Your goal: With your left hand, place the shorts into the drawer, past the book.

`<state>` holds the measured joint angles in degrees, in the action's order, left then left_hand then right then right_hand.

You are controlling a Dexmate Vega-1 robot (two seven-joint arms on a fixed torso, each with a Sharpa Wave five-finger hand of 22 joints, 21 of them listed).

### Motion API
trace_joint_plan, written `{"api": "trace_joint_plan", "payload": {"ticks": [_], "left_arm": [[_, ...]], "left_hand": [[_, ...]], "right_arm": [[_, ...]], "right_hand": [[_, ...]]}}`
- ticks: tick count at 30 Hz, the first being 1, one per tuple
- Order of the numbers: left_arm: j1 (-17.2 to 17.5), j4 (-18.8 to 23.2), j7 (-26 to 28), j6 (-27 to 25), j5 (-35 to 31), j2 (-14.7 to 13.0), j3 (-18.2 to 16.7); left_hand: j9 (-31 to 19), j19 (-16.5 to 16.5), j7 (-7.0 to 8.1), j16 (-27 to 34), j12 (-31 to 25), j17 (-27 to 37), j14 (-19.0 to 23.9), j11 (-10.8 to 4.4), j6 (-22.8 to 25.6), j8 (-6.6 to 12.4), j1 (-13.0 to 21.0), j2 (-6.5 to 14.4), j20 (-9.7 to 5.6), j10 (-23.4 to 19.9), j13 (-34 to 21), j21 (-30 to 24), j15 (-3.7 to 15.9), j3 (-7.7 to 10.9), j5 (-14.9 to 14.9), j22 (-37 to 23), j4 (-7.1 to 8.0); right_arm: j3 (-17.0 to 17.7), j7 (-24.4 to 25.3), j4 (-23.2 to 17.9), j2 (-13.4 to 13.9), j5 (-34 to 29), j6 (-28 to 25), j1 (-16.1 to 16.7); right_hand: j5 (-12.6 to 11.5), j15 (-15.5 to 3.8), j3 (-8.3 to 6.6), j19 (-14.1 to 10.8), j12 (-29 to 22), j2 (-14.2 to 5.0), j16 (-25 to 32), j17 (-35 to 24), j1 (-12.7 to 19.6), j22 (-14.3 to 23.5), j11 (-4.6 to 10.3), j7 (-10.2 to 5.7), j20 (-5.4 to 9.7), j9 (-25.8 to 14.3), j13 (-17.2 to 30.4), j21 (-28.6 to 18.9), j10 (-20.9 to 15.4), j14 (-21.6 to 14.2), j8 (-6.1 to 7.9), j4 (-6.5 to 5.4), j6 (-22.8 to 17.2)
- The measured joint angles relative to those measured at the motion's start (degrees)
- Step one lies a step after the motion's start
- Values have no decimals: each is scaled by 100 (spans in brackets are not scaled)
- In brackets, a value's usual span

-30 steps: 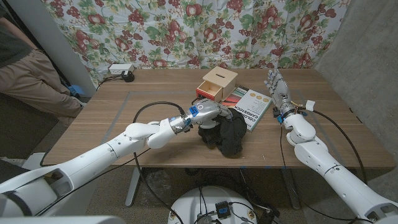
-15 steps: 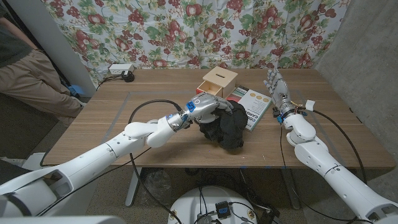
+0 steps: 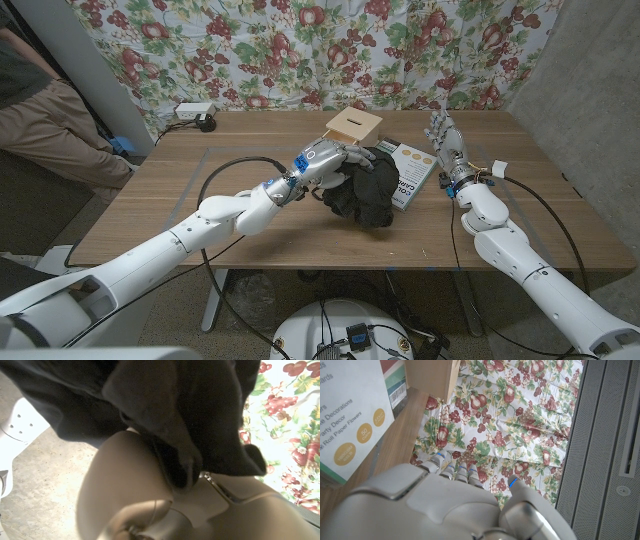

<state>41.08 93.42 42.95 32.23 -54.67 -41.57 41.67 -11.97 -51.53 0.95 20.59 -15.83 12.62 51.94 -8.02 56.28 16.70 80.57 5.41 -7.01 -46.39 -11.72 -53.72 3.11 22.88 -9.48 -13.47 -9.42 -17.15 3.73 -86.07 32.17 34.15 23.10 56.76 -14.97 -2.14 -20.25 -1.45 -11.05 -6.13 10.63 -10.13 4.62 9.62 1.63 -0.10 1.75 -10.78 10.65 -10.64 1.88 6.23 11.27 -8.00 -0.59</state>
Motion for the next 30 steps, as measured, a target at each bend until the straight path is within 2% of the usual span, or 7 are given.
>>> {"api": "trace_joint_plan", "payload": {"ticks": [3,4,9,10,11,20,30], "left_arm": [[18,15,0,0,0,7,-23],[27,22,0,0,0,9,-34],[72,55,0,0,0,29,-83],[85,63,261,-131,-12,36,-93],[99,74,306,-165,-12,45,-105],[195,185,449,-356,8,97,-182],[311,349,497,-702,58,147,-261]], "left_hand": [[0,0,40,0,38,4,1,-71,40,-1,22,-21,0,-10,0,-40,1,-8,0,0,-6],[0,0,40,-21,38,5,81,-72,40,-22,22,-21,1,-10,0,-61,81,-8,3,0,-6],[0,31,92,19,38,24,81,-147,30,-45,22,-21,18,-85,0,-153,81,-71,4,1,-5],[0,31,113,23,37,25,82,-186,51,-66,22,-21,18,-101,-2,-175,80,-76,4,1,0],[0,31,127,24,37,28,84,-228,64,-85,23,-22,17,-106,-9,-200,78,-87,4,1,11],[-17,90,296,69,37,64,198,-418,133,-130,69,-69,18,-277,-43,-396,48,-206,5,1,2],[-17,154,411,91,10,84,258,-408,207,-166,68,-70,62,-473,-122,-590,46,-260,-31,5,26]], "right_arm": [[0,12,0,0,-2,1,0],[0,14,0,0,-2,2,0],[0,20,0,0,-3,3,0],[21,22,-50,22,-3,4,38],[24,23,-57,25,-4,4,42],[41,27,-84,35,-5,15,67],[78,25,-138,70,1,39,114]], "right_hand": [[0,0,0,0,0,0,0,0,0,0,0,0,0,0,0,0,0,0,0,0,0],[0,0,0,0,0,0,0,0,0,0,0,0,0,0,0,0,0,0,0,0,0],[0,0,0,3,0,0,0,0,0,0,0,0,3,0,0,0,0,0,0,0,0],[0,0,-4,12,0,0,0,0,0,0,0,0,12,0,0,0,0,0,0,4,0],[0,0,-18,12,0,0,0,0,0,0,0,0,12,0,0,0,0,0,0,18,0],[0,0,-25,22,0,0,0,-1,0,0,0,0,22,0,0,0,0,0,0,25,0],[0,0,-25,22,0,0,0,-1,0,0,0,0,21,0,1,0,0,0,0,24,0]]}}
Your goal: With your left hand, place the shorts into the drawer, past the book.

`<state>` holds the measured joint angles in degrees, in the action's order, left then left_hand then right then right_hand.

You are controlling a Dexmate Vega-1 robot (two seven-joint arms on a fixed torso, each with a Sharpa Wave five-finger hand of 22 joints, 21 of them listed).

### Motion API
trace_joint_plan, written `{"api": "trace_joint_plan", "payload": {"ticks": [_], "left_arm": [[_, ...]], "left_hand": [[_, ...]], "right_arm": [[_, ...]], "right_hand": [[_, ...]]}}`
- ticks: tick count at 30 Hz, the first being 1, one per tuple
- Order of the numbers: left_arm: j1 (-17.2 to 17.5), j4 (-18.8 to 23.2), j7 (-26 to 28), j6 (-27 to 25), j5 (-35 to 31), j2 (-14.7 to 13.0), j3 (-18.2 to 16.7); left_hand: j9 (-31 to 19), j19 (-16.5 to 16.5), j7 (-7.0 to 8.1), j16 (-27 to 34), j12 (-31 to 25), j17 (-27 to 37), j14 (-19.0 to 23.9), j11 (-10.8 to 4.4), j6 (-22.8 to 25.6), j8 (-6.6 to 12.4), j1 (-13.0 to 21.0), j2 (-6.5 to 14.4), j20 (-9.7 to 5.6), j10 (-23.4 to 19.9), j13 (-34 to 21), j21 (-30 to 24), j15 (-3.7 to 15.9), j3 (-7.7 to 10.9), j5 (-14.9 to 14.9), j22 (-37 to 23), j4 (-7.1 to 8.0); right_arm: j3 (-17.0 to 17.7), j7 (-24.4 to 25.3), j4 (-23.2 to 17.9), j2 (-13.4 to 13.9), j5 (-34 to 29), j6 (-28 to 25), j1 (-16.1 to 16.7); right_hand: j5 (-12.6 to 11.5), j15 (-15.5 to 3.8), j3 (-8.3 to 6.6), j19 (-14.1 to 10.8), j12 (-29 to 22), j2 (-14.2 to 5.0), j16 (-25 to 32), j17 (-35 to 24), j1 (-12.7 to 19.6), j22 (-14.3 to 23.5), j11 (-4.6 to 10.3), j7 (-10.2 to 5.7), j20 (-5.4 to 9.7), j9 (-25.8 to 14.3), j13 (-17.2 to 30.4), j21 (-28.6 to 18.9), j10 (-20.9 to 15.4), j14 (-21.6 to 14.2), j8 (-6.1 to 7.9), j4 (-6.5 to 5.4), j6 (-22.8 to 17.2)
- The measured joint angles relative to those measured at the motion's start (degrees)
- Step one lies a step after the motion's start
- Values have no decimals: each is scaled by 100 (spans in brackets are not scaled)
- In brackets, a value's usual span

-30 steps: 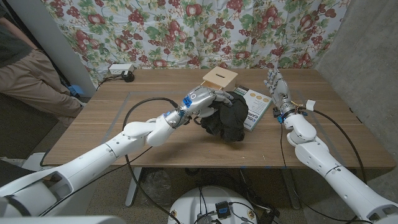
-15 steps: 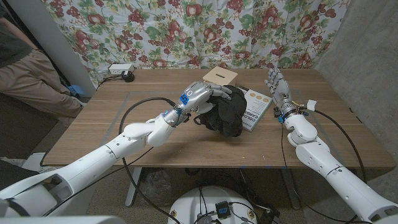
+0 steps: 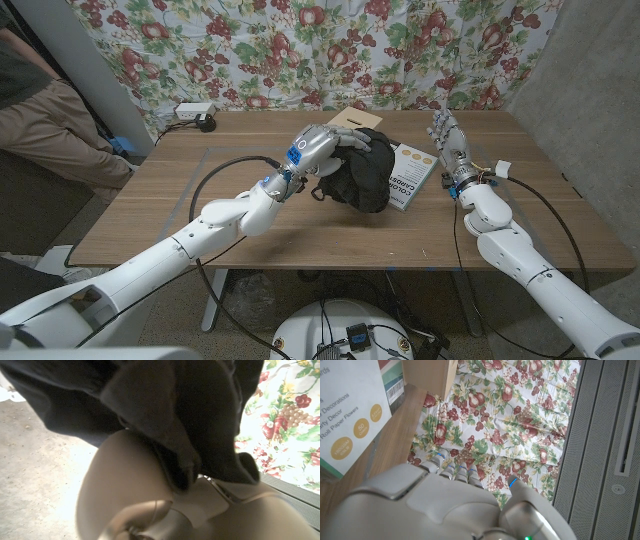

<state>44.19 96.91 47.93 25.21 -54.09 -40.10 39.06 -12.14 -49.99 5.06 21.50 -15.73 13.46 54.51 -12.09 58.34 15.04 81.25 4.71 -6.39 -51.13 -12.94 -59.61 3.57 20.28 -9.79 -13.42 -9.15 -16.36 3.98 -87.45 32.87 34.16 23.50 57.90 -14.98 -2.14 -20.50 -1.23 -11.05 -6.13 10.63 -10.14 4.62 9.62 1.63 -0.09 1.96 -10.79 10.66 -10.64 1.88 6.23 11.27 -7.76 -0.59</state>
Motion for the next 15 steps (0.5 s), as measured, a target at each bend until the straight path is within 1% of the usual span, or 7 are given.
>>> {"api": "trace_joint_plan", "payload": {"ticks": [3,5,6,9,11,12,15], "left_arm": [[39,52,-3,-78,12,6,-28],[67,97,-31,-189,43,7,-55],[72,105,-31,-189,43,7,-59],[127,192,-88,-336,107,14,-113],[152,234,-118,-405,138,18,-138],[167,260,-122,-416,142,20,-155],[199,314,-175,-531,180,25,-194]], "left_hand": [[0,29,10,20,-41,3,20,-1,11,-22,0,0,-11,-83,-26,-43,-20,-49,-1,13,-2],[0,35,28,34,-44,3,20,11,29,-22,0,0,-15,-113,-48,-67,-20,-49,-1,13,-2],[0,35,28,35,-44,3,31,-10,28,-22,0,0,-15,-133,-53,-81,-30,-49,-1,13,-2],[-22,70,69,38,-125,21,63,-2,70,-42,0,0,4,-282,-100,-182,-61,-96,-1,13,-2],[-30,83,99,56,-127,25,63,0,99,-43,2,2,16,-330,-132,-227,-61,-96,-1,13,-2],[-30,111,118,67,-143,26,64,-3,127,-43,3,3,22,-373,-155,-269,-61,-128,-1,14,-1],[-30,145,121,79,-194,27,94,10,247,-44,13,13,36,-442,-211,-373,-92,-144,-1,39,-2]], "right_arm": [[3,-8,-12,8,2,4,5],[6,-16,-18,15,3,6,8],[6,-25,-20,16,4,7,8],[6,-40,-29,17,4,7,8],[5,-46,-32,18,4,8,7],[5,-48,-32,18,4,8,7],[5,-51,-35,19,4,9,2]], "right_hand": [[0,0,0,0,0,0,0,0,0,0,-1,0,0,0,0,0,1,0,0,0,0],[0,0,0,0,0,0,0,0,0,0,-21,0,0,0,0,0,21,0,0,0,0],[0,0,0,0,0,0,0,0,0,0,-21,0,0,0,0,0,21,0,0,0,0],[0,0,0,0,0,0,0,0,0,0,11,0,0,0,0,0,52,0,0,0,0],[0,0,0,0,0,0,0,0,0,0,10,0,0,0,0,0,52,0,0,0,0],[0,0,0,0,0,0,0,0,0,0,10,0,0,0,0,0,52,0,0,0,0],[0,0,0,0,0,0,0,0,0,0,10,0,0,0,0,0,52,0,0,0,0]]}}
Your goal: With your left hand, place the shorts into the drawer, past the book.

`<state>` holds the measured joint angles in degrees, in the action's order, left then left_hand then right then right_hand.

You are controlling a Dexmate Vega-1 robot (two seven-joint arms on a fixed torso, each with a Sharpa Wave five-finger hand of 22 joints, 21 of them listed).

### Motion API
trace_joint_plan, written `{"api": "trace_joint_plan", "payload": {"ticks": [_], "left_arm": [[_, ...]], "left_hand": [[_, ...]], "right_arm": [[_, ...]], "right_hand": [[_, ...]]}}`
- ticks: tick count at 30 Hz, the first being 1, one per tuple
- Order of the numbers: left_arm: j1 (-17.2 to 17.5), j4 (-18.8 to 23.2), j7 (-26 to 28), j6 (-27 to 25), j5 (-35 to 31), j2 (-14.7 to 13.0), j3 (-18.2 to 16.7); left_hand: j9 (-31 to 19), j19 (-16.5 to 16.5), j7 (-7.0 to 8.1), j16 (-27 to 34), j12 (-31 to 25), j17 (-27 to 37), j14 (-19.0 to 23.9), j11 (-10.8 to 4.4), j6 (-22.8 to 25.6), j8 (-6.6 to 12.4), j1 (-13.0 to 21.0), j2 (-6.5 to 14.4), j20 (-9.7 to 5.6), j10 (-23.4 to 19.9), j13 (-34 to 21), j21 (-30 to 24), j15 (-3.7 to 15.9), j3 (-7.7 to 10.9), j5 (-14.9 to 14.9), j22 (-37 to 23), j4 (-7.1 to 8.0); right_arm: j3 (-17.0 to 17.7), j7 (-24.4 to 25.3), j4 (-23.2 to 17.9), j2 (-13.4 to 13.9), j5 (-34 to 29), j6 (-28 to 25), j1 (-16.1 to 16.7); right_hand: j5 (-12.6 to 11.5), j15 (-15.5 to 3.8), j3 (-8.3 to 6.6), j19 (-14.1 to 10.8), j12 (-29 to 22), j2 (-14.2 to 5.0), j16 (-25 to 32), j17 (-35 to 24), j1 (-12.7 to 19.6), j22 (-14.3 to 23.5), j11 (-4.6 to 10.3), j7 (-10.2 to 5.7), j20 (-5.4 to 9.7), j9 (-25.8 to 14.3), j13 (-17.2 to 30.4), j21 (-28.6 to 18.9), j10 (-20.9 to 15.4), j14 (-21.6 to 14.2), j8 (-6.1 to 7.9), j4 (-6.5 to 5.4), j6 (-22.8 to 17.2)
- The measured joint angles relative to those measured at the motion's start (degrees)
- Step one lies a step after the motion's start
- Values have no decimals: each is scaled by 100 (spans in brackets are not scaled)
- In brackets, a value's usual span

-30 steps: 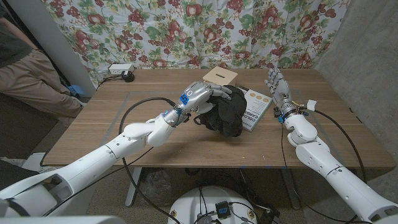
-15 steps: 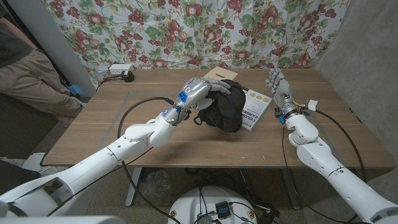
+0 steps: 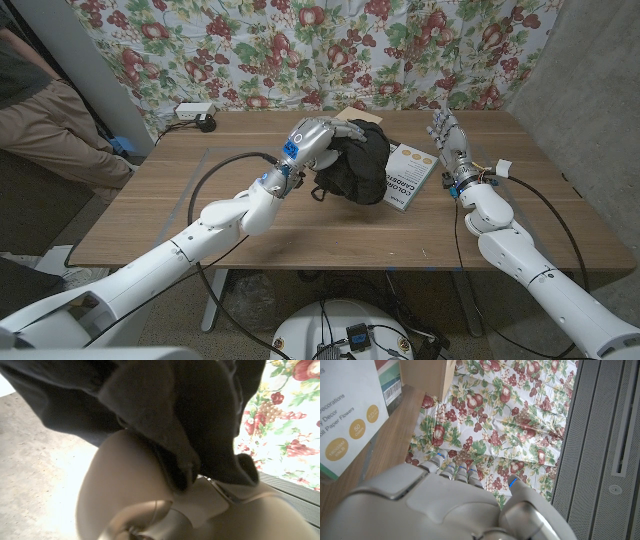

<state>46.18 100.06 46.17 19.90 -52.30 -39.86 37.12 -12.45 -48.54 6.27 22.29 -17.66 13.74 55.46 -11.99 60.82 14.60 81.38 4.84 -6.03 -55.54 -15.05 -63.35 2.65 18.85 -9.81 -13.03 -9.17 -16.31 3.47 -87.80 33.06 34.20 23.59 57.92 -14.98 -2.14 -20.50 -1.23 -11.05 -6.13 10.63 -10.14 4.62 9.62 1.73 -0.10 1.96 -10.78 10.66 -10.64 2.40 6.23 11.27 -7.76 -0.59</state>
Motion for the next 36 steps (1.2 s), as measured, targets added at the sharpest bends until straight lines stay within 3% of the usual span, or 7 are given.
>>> {"api": "trace_joint_plan", "payload": {"ticks": [10,15,36], "left_arm": [[26,60,-91,-220,101,26,-75],[-6,60,-92,-308,146,63,-97],[-201,-33,-158,-866,250,229,-156]], "left_hand": [[-4,35,17,0,-48,21,42,-6,140,0,70,13,8,-177,-102,-137,-18,-47,-17,27,1],[-23,67,-86,55,-99,22,62,31,244,4,70,13,9,-257,-160,-237,-22,-47,-17,53,1],[-18,139,-446,65,-69,71,113,426,541,93,79,21,42,-501,-191,-498,-73,-59,-13,159,13]], "right_arm": [[-16,-16,-5,-3,-15,9,-26],[-25,-16,-12,-9,-30,14,-34],[-26,-5,-21,-15,-51,32,-42]], "right_hand": [[0,21,0,0,28,0,0,0,0,0,0,0,0,0,0,0,0,21,0,0,0],[0,20,0,0,27,0,0,0,0,0,0,0,0,0,0,0,0,21,0,0,0],[0,20,-24,-1,27,0,0,-1,0,0,0,0,-1,0,1,0,0,21,0,23,0]]}}
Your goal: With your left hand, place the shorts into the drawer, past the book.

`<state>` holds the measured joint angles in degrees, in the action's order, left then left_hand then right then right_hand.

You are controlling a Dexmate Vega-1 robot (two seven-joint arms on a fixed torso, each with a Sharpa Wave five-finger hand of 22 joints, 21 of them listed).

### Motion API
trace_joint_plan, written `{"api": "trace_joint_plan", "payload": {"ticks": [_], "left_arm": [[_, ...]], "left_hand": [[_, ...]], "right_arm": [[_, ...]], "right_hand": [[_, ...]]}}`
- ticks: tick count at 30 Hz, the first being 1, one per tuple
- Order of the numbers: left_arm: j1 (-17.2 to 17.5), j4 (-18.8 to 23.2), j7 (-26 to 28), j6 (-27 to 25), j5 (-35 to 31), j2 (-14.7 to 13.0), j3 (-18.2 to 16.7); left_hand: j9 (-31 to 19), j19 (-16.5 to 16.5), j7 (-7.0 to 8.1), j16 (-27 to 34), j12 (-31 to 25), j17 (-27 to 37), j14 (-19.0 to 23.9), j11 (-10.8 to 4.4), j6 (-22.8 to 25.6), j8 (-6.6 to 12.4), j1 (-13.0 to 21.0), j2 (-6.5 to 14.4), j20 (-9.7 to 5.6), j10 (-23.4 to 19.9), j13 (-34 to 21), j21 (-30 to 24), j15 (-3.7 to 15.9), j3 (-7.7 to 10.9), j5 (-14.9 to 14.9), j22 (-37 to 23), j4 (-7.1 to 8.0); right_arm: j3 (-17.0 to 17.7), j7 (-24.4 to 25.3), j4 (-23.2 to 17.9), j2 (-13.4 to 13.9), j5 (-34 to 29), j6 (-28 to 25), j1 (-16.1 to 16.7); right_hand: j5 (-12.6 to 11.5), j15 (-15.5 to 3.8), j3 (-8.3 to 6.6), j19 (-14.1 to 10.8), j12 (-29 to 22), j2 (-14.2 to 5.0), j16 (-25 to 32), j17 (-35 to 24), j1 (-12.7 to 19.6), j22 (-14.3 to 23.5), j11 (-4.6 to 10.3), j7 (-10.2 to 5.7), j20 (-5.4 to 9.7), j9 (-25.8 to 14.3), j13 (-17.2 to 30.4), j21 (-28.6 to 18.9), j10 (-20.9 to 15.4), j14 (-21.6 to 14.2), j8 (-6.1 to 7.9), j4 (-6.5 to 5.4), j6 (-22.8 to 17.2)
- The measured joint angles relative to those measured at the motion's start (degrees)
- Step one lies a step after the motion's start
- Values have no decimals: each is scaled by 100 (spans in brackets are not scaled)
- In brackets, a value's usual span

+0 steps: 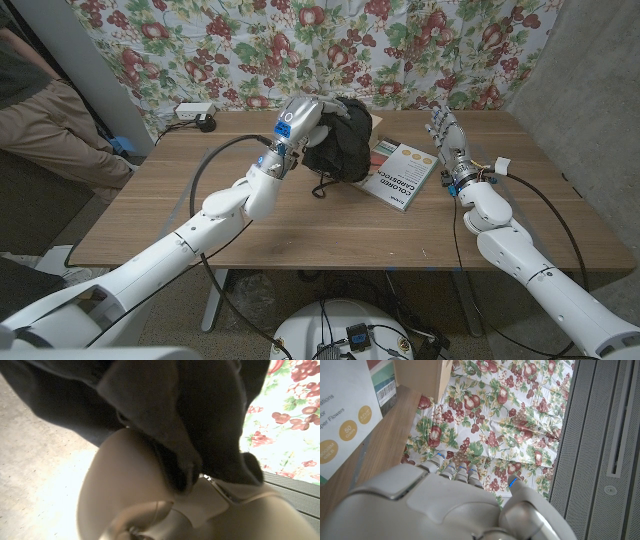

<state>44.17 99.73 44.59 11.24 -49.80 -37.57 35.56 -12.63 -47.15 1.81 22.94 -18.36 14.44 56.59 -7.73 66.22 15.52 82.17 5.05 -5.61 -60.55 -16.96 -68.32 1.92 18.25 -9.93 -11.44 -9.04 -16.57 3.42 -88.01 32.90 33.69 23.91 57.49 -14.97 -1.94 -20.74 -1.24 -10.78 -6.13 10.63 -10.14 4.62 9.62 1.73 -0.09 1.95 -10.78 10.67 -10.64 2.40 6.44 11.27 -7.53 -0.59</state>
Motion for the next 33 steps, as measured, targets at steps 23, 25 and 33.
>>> {"api": "trace_joint_plan", "payload": {"ticks": [23,25,33], "left_arm": [[-356,-163,-61,-422,61,137,96],[-382,-178,-74,-470,53,155,108],[-555,-312,-119,-731,29,279,180]], "left_hand": [[-6,10,-146,-68,108,34,28,191,38,43,104,11,14,-68,27,-129,-28,58,-4,56,-51],[-6,9,-154,-82,108,34,28,213,30,43,104,10,14,-46,27,-131,-28,58,-4,57,-51],[-6,48,-249,-159,241,1,24,315,-65,43,106,12,13,56,49,-162,-24,81,-3,82,-74]], "right_arm": [[-31,-43,95,-29,-20,23,-82],[-31,-45,101,-29,-17,25,-82],[-27,-73,129,-29,-1,48,-84]], "right_hand": [[0,0,0,0,0,2,0,0,3,0,0,21,0,0,0,0,0,0,0,0,21],[0,0,0,0,0,16,0,0,16,0,25,21,0,0,0,0,25,0,0,0,21],[0,0,0,0,0,16,0,0,16,0,31,21,0,0,1,0,31,0,0,-1,21]]}}
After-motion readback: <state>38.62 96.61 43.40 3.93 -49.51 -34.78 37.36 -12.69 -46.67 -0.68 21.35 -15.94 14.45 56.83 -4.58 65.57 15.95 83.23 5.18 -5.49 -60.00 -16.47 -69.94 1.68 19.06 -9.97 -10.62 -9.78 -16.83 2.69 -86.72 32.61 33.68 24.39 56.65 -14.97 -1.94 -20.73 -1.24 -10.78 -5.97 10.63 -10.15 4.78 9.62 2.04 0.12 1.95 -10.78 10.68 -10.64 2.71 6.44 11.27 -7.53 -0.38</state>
